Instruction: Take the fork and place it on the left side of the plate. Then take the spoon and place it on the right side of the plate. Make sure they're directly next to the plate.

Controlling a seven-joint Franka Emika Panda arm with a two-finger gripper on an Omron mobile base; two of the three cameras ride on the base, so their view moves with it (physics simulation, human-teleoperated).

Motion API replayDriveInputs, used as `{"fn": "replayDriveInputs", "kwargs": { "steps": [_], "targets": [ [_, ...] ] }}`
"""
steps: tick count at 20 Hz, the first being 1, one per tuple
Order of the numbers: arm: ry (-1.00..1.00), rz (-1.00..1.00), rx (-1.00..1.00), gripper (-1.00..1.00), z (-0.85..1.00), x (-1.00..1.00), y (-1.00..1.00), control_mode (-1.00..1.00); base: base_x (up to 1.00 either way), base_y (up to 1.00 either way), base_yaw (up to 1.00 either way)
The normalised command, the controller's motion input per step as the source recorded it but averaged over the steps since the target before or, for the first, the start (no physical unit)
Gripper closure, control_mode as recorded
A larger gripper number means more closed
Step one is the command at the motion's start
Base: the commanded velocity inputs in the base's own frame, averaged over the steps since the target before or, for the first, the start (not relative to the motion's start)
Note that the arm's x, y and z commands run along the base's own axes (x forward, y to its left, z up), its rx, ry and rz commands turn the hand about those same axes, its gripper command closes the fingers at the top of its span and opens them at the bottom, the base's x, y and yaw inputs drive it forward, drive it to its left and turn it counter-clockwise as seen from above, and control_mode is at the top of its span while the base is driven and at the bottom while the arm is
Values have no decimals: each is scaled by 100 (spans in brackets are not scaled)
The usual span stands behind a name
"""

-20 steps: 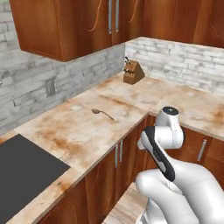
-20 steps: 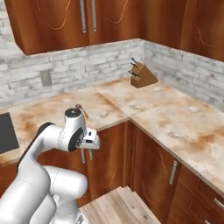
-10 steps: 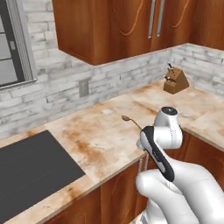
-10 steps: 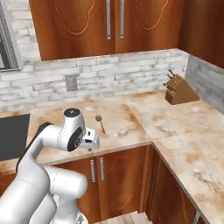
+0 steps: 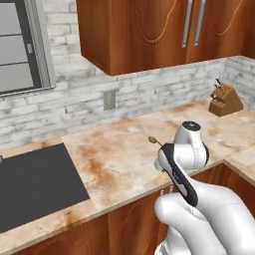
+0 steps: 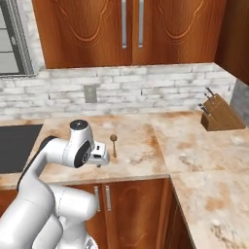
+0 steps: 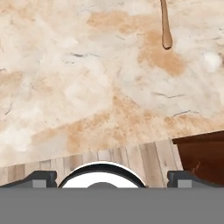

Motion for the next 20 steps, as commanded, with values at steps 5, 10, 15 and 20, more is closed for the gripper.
{"fn": "replayDriveInputs", "kwargs": {
  "steps": [5, 10, 15, 20],
  "targets": [
    [0, 0, 0, -100, 0, 0, 0, 100, 35, -44, 33],
    [0, 0, 0, -100, 0, 0, 0, 100, 46, -38, 26],
    [0, 0, 0, -100, 0, 0, 0, 100, 44, -15, 15],
    [0, 0, 0, -100, 0, 0, 0, 100, 0, 0, 1]
  ]
}}
